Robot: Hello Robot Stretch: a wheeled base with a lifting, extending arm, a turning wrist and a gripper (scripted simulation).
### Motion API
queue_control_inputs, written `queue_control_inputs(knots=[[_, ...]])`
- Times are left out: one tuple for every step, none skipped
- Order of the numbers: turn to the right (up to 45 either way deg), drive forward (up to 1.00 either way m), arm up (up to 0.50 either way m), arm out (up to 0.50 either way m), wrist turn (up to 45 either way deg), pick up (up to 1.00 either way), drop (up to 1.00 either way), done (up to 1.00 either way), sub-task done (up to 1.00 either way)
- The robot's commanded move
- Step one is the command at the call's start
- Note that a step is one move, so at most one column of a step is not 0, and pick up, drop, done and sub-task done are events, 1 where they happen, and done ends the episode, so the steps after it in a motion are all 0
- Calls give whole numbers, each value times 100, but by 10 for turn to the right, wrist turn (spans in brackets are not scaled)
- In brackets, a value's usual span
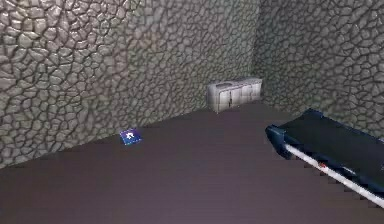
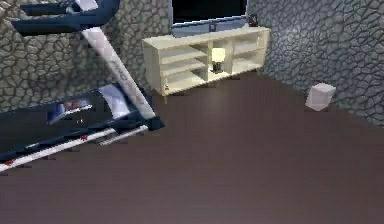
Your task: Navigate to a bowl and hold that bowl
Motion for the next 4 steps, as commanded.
queue_control_inputs(knots=[[-450, 0, 0, 0, 0, 0, 0, 0, 0], [0, 100, 0, 0, 0, 0, 0, 0, 0], [0, 65, 0, 0, 0, 0, 0, 0, 0], [-450, 0, 0, 0, 0, 0, 0, 0, 0]])
